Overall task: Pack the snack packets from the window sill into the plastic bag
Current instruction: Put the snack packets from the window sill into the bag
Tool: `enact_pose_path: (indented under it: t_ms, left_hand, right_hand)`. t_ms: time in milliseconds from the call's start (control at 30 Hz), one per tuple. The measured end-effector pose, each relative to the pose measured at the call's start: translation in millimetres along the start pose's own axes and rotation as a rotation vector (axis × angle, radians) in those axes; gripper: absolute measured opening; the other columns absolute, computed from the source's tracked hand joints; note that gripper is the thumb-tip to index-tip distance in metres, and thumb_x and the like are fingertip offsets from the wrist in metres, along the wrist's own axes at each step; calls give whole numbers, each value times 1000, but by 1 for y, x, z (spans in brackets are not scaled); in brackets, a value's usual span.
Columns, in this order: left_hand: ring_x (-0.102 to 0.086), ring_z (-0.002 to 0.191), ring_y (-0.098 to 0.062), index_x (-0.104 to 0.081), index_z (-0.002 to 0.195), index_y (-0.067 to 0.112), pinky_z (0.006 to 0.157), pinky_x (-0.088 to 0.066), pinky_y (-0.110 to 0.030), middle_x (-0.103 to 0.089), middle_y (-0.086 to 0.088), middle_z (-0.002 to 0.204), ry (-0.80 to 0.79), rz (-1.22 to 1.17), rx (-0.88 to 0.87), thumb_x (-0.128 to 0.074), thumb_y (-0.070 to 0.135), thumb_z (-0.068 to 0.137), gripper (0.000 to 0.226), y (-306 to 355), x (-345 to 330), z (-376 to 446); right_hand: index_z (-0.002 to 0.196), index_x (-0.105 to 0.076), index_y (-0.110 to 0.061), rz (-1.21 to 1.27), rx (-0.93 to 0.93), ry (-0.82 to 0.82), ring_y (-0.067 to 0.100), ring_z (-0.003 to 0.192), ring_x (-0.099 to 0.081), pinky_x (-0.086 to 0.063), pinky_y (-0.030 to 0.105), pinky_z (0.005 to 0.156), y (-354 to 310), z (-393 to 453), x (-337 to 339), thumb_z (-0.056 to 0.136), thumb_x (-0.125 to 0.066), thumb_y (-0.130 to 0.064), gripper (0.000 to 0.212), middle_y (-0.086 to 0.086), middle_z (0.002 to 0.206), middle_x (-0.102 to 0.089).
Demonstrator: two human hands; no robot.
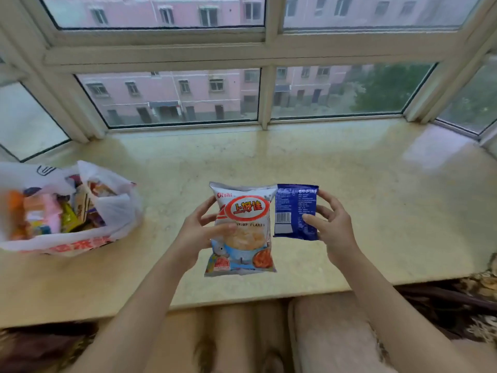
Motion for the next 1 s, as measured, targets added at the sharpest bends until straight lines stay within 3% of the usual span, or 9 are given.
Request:
enact_pose_path:
  t_ms: [267, 367, 467, 567, 733, 900, 1000]
  left_hand:
    - [-62, 112, -21, -45, 135, 43, 83, -57, -48, -63, -2, 124, 130, -92, -43, -95, 34, 46, 102, 1, 153, -62]
    - [-66, 106, -18, -43, 138, 37, 80, -58, -46, -67, 0, 119, 193, -123, -40, -90, 22, 56, 95, -8, 222, -79]
    - [-64, 102, -10, -41, 142, 31, 66, -57, -32, -64, 0, 120, 234, -131, -54, -86, 18, 63, 92, -15, 281, -91]
    - [-63, 90, -2, -42, 136, 32, 62, -54, -24, -65, 6, 105, 287, -156, -58, -82, 12, 71, 79, -17, 329, -96]
    - [-70, 84, -12, -48, 129, 30, 62, -55, -26, -70, -3, 100, 406, -234, -75, -81, 4, 71, 72, -10, 394, -88]
    - [-68, 100, -23, -59, 119, 26, 88, -54, -45, -71, -6, 109, 487, -302, -61, -81, 3, 70, 59, -2, 438, -56]
    - [-67, 99, -22, -61, 111, 31, 89, -54, -43, -71, -1, 107, 527, -312, -40, -81, 5, 71, 52, 0, 458, -23]
  right_hand:
    - [124, -52, -28, 11, 4, -93, 22, 89, -71, -59, 40, 64, -7, -42, -139, 81, -67, 6, 57, 6, 99, -71]
    - [124, -53, -29, -10, -24, -129, 24, 91, -70, -59, 45, 68, 4, -56, -204, 81, -67, 5, 56, 7, 102, -70]
    - [120, -54, -32, -41, -46, -186, 25, 92, -69, -59, 44, 67, 17, -69, -272, 81, -67, 5, 55, 8, 103, -70]
    - [116, -54, -34, -79, -39, -240, 27, 95, -68, -58, 42, 66, 22, -73, -333, 81, -67, 6, 55, 10, 103, -69]
    - [115, -53, -33, -106, -24, -287, 25, 93, -68, -59, 40, 64, 23, -63, -414, 82, -65, 7, 54, 8, 102, -68]
    - [122, -51, -29, -130, -26, -321, 19, 87, -68, -57, 31, 56, 30, -37, -474, 82, -63, 9, 57, 8, 102, -67]
    - [123, -51, -28, -164, 18, -330, 13, 81, -67, -57, 30, 56, 33, -14, -505, 83, -62, 8, 55, 0, 100, -66]
Point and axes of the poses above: each hand's wrist, its own z-axis towards the middle knuckle, its own x-axis out of the back of the hand, y = z × x, the point moved 1 cm from there along z, towards the middle knuckle
